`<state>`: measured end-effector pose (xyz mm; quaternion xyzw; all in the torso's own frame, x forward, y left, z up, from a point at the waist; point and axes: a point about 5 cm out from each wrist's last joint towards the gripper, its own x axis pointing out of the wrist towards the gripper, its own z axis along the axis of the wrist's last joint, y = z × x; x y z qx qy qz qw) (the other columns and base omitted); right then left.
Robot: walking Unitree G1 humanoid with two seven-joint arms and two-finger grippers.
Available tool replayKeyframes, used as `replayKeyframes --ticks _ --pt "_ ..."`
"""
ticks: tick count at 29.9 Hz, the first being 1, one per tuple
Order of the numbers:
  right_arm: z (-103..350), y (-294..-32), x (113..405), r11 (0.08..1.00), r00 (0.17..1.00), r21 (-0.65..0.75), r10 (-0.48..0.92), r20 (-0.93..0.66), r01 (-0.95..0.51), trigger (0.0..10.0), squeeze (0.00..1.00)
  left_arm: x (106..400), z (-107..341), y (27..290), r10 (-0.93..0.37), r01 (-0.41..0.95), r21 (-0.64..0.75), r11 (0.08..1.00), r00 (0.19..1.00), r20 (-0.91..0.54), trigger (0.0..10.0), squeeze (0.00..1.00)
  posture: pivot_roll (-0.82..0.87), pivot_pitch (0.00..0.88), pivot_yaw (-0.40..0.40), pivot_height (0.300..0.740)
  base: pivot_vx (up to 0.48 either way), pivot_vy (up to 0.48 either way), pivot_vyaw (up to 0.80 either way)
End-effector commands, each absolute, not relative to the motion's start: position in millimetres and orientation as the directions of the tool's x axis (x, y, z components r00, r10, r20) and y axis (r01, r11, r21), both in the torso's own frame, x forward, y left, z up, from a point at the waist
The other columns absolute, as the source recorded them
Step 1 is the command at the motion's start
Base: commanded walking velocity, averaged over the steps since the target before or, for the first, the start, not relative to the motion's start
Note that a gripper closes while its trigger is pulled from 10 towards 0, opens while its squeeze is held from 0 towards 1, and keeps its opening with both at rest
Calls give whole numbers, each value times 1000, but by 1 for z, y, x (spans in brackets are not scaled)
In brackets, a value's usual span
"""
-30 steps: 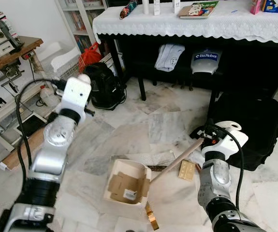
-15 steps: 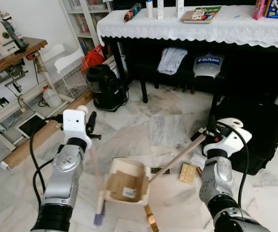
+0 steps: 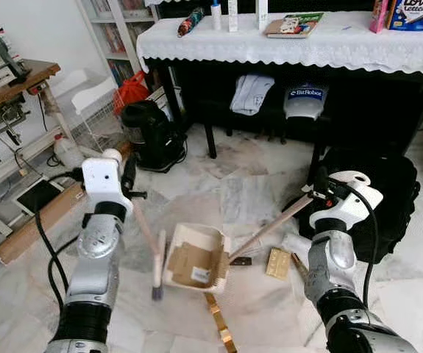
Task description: Sweep floor
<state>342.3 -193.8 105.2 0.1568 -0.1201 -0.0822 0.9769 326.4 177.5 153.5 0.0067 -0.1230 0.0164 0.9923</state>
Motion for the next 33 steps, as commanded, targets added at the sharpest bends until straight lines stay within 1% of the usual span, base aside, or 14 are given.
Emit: replayKeyframes --ticks 1,5,9,15,20,23,30,33 --pt "119 -188 346 943 946 320 -185 266 94 10000 0 326 158 189 72 -82 25 996 957 282 10000 0 -93 0 150 740 0 0 0" --pt "124 -191 346 954 941 288 -175 291 89 10000 0 329 155 194 111 -120 13 993 953 280 10000 0 -114 0 139 740 0 0 0" --pt "133 -193 349 959 932 270 -171 318 83 10000 0 332 157 195 134 -139 -4 990 947 292 10000 0 -105 0 151 740 0 0 0" --pt "132 -192 349 958 930 267 -187 316 102 10000 0 334 159 189 120 -126 -2 992 943 311 10000 0 -80 0 170 740 0 0 0" --pt "129 -190 346 961 931 252 -195 307 118 10000 0 335 156 187 115 -121 -2 993 944 311 10000 0 -97 0 179 740 0 0 0" --pt "132 -196 344 973 928 191 -186 324 128 10000 0 335 152 189 124 -129 -4 992 944 307 10000 0 -114 0 174 740 0 0 0" --pt "134 -209 341 977 921 142 -197 337 157 10000 0 333 150 188 128 -129 -19 991 939 318 10000 0 -129 0 166 740 0 0 0" --pt "126 -211 335 978 925 102 -207 319 183 10000 0 327 141 187 111 -119 7 993 946 305 10000 0 -123 0 171 740 0 0 0"
